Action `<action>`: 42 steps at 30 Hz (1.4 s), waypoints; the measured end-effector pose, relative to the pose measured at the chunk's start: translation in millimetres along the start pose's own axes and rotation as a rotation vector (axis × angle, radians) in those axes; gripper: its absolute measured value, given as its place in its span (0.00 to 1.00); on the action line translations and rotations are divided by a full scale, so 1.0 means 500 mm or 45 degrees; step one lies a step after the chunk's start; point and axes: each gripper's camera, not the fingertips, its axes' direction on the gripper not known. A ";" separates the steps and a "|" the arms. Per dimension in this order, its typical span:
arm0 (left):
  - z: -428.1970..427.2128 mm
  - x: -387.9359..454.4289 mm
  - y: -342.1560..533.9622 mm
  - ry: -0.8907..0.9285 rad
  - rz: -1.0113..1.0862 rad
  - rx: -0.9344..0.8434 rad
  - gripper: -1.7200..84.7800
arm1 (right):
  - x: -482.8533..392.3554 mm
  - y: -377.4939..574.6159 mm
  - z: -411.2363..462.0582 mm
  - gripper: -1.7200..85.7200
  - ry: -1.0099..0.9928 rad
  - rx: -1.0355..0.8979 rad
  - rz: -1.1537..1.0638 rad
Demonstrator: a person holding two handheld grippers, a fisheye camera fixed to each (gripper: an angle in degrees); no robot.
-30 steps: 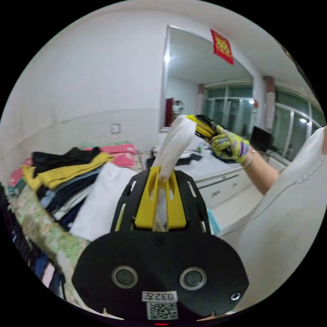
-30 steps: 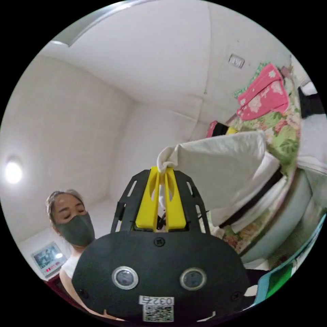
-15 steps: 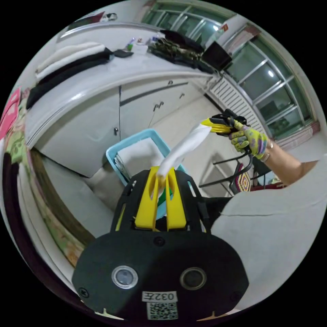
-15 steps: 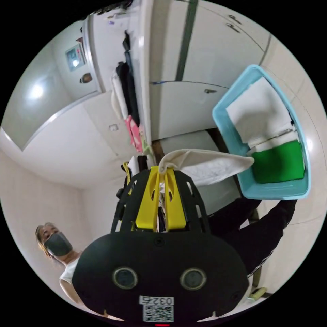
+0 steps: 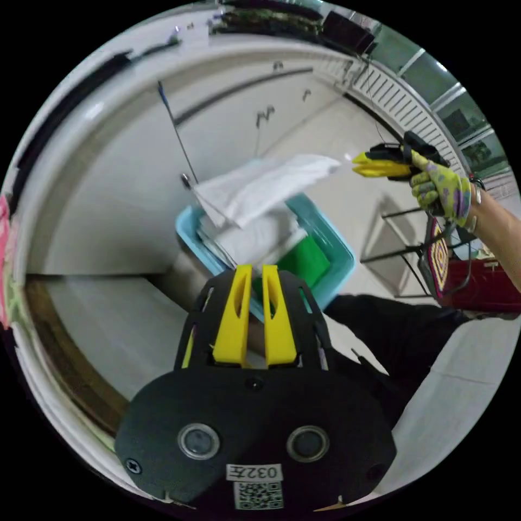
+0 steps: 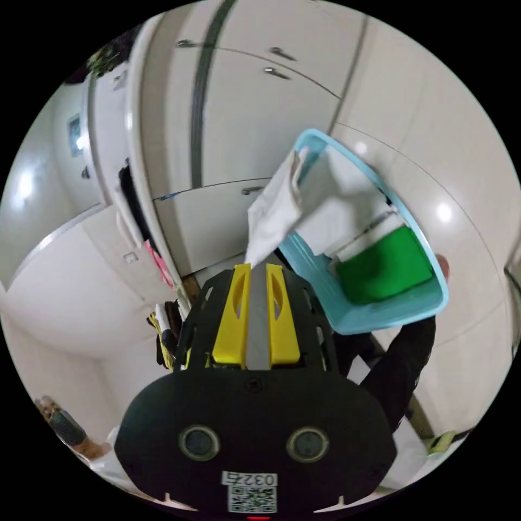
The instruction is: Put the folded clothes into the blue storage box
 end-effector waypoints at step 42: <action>-0.518 -0.087 1.120 0.748 -1.646 1.565 0.13 | -0.340 0.633 0.512 0.12 -0.047 -1.599 -0.815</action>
